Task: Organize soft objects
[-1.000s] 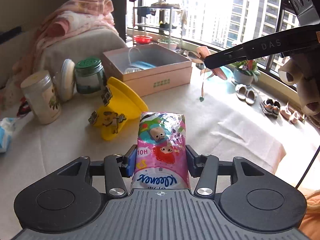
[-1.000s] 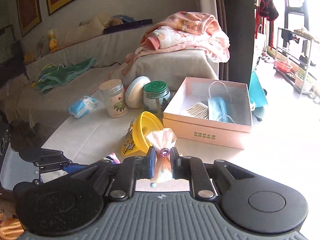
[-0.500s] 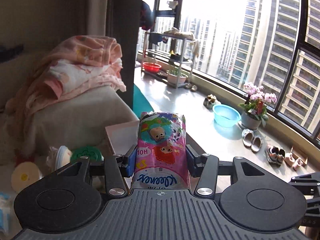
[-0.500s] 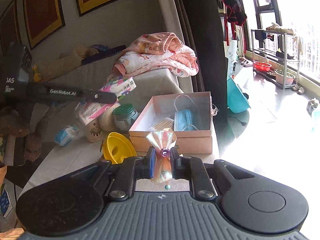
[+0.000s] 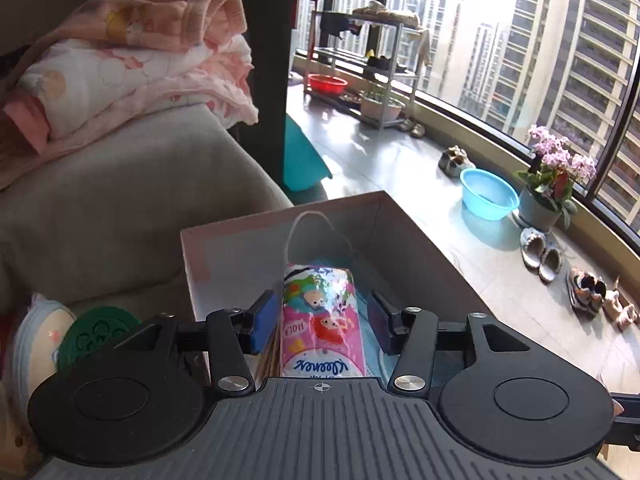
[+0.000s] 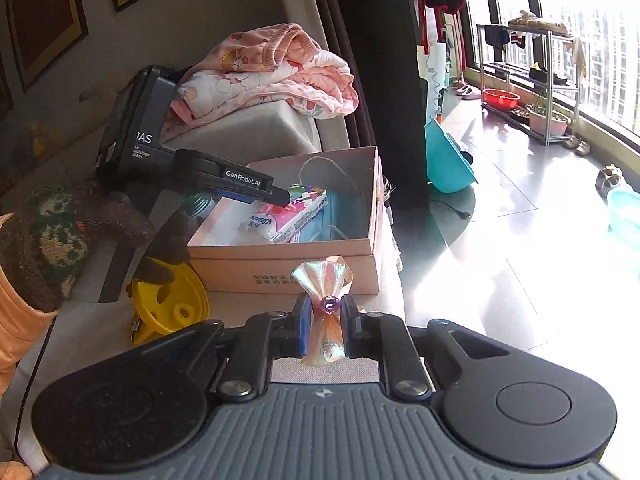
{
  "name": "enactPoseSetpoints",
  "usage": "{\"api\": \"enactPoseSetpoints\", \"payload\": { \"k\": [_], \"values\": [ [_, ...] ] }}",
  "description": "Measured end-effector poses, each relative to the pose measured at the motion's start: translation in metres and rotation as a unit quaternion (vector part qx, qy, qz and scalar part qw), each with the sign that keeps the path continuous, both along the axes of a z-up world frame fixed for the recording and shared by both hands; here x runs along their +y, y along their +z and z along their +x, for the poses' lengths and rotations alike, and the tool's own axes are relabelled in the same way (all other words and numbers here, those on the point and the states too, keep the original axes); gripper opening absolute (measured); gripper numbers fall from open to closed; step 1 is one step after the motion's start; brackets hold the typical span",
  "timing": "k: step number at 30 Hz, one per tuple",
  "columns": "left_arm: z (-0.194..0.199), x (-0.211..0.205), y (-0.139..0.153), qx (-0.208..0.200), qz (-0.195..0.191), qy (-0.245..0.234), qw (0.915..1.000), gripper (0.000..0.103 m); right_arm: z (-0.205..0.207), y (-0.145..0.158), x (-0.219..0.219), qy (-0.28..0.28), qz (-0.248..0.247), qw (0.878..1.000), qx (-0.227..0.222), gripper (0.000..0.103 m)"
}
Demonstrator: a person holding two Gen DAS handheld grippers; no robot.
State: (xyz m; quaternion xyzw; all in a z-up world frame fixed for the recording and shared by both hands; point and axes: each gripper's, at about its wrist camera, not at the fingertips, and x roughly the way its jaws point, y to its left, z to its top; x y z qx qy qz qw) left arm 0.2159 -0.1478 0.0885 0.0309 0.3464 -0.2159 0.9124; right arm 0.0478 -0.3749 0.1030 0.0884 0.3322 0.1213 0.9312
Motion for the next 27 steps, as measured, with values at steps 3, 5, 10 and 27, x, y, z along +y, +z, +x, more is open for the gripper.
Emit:
{"api": "enactPoseSetpoints", "payload": {
  "k": [3,5,10,27],
  "values": [
    [-0.019,0.022,0.025,-0.029,-0.017,-0.006,0.9994,0.055,0.029,0.038,0.002,0.009,-0.001,0.999,-0.037,0.015],
    [-0.034,0.037,0.035,-0.036,-0.018,-0.011,0.9991,0.055,0.061,0.062,0.009,0.015,-0.003,0.999,-0.046,0.015],
    [-0.068,0.087,0.028,-0.021,-0.025,-0.013,0.9994,0.055,0.149,0.065,0.047,-0.015,-0.066,0.998,-0.01,0.016],
    [-0.089,0.346,0.007,-0.034,0.001,0.23,0.9726,0.054,0.093,0.068,0.143,0.04,-0.038,0.998,-0.016,0.064]
  ]
}}
